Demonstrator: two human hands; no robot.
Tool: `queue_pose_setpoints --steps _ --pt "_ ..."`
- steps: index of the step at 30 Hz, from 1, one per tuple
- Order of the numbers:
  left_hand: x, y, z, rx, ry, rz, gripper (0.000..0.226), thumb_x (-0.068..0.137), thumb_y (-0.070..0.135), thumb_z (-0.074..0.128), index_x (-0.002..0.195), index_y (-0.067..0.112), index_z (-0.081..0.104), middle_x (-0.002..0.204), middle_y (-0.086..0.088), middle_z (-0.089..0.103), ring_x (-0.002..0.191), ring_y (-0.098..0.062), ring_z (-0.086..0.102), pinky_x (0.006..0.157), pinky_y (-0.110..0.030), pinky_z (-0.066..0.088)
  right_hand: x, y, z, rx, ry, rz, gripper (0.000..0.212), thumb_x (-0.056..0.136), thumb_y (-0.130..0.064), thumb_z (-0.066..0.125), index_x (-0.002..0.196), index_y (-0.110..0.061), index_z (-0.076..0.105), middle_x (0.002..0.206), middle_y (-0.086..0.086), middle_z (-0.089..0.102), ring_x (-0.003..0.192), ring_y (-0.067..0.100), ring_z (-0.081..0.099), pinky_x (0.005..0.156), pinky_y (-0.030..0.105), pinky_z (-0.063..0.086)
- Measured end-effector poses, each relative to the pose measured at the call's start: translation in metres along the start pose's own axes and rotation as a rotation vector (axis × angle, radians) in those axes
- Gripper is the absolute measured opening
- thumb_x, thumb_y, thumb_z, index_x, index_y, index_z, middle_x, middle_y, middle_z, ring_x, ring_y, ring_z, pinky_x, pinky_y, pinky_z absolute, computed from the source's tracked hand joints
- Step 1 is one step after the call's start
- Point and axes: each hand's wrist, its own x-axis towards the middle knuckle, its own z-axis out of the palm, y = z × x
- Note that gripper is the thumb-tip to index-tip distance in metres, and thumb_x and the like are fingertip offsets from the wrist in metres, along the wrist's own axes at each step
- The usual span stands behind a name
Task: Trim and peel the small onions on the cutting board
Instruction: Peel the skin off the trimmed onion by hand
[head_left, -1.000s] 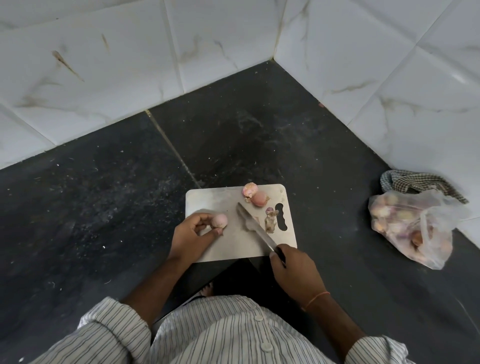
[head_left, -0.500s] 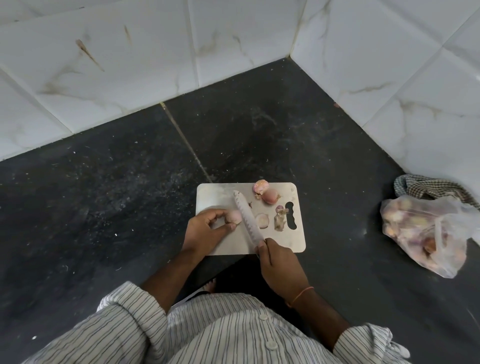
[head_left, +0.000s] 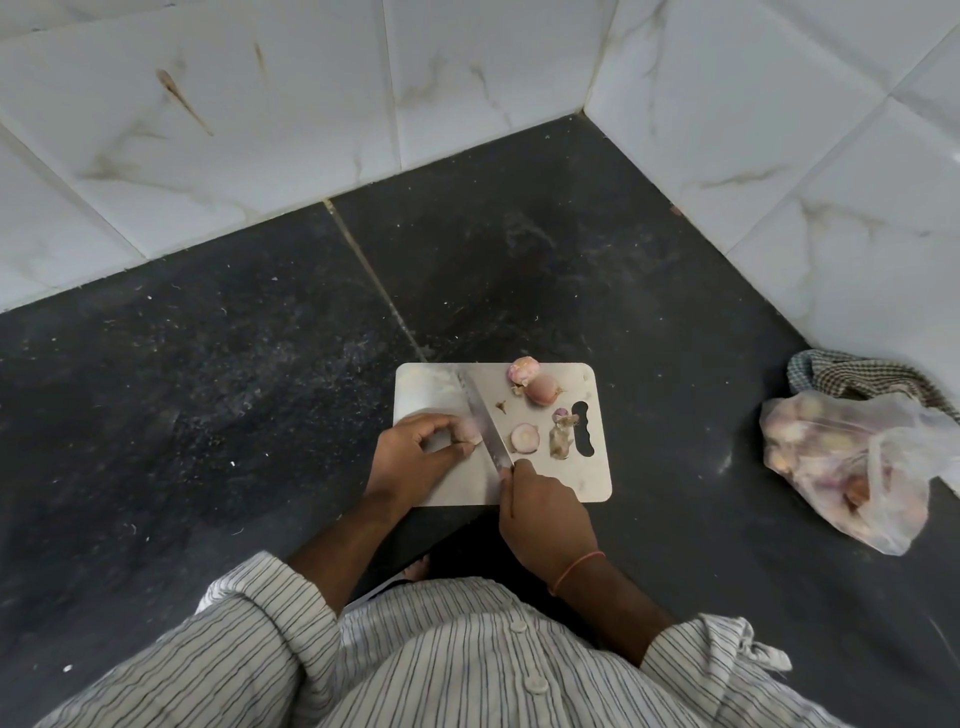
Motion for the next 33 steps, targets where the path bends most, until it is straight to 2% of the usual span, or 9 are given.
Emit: queue_pose_setpoints --steps 6,9,11,15,20,23,27,31,33 --pt "0.0 -0.002 0.001 0.006 0.014 -0.02 0.033 0.08 0.033 0.095 0.112 0.035 0.083 0.115 0.022 0.078 0.114 -0.001 0.07 0.105 -0.037 0.057 -0.024 0.012 0.008 0.01 -0.025 0.018 0.026 0.113 -0.043 0.029 0.098 -0.025 0.04 0.082 0.001 0.07 0.074 0.029 0.07 0.06 0.035 0.043" --pt "0.0 -0.002 0.002 0.009 0.005 -0.009 0.032 0.08 0.033 0.095 0.11 0.034 0.084 0.113 0.022 0.078 0.113 -0.003 0.07 0.104 -0.037 0.057 -0.03 0.019 0.017 0.014 -0.043 0.026 0.024 0.113 -0.044 0.03 0.1 -0.026 0.04 0.074 -0.007 0.059 0.064 0.021 0.061 0.06 0.035 0.046" --pt "0.0 -0.001 0.002 0.013 0.008 -0.012 0.032 0.08 0.033 0.095 0.111 0.033 0.084 0.113 0.022 0.078 0.113 -0.002 0.07 0.104 -0.036 0.057 -0.03 0.017 0.022 0.026 -0.058 0.033 0.023 0.113 -0.043 0.03 0.101 -0.026 0.039 0.072 -0.011 0.051 0.062 0.019 0.057 0.061 0.034 0.043" --pt "0.0 0.001 -0.001 0.035 0.0 0.001 0.033 0.082 0.032 0.094 0.113 0.032 0.084 0.114 0.021 0.078 0.113 -0.001 0.069 0.103 -0.035 0.057 -0.028 0.009 0.024 0.059 -0.083 0.024 0.021 0.114 -0.04 0.031 0.101 -0.025 0.038 0.077 -0.008 0.055 0.076 0.027 0.07 0.062 0.034 0.04" --pt "-0.001 0.001 -0.002 0.045 -0.009 0.018 0.035 0.082 0.03 0.094 0.116 0.029 0.084 0.116 0.019 0.077 0.115 0.0 0.068 0.105 -0.031 0.056 -0.021 0.004 0.007 0.005 -0.035 0.016 0.023 0.112 -0.041 0.032 0.099 -0.025 0.041 0.079 -0.004 0.063 0.072 0.026 0.068 0.06 0.036 0.046" --pt "-0.001 0.005 -0.005 0.068 -0.025 0.055 0.034 0.081 0.025 0.095 0.113 0.028 0.085 0.111 0.024 0.076 0.112 0.003 0.067 0.103 -0.021 0.054 -0.015 0.002 -0.01 -0.065 -0.019 0.004 0.03 0.112 -0.042 0.029 0.097 -0.022 0.045 0.087 0.006 0.072 0.079 0.032 0.071 0.062 0.038 0.046" --pt "-0.003 0.008 -0.008 0.083 -0.028 0.079 0.035 0.078 0.023 0.097 0.11 0.03 0.085 0.105 0.032 0.074 0.111 0.005 0.066 0.1 -0.013 0.05 -0.005 -0.003 -0.038 -0.208 -0.069 -0.038 0.035 0.111 -0.037 0.031 0.104 -0.015 0.058 0.098 0.013 0.073 0.09 0.036 0.072 0.073 0.041 0.052" --pt "-0.003 0.003 -0.005 0.072 0.002 0.081 0.036 0.075 0.024 0.099 0.105 0.035 0.085 0.107 0.04 0.072 0.113 0.005 0.066 0.1 -0.012 0.049 0.005 -0.014 -0.055 -0.292 -0.129 -0.056 0.035 0.11 -0.031 0.035 0.113 -0.011 0.064 0.11 0.017 0.073 0.1 0.039 0.072 0.081 0.043 0.056" --pt "-0.004 0.001 -0.005 0.056 0.014 0.065 0.037 0.074 0.025 0.1 0.105 0.036 0.085 0.106 0.038 0.073 0.113 0.005 0.066 0.102 -0.015 0.051 0.006 -0.017 -0.055 -0.302 -0.115 -0.056 0.037 0.111 -0.033 0.035 0.115 -0.012 0.064 0.112 0.016 0.072 0.103 0.039 0.072 0.081 0.043 0.055"
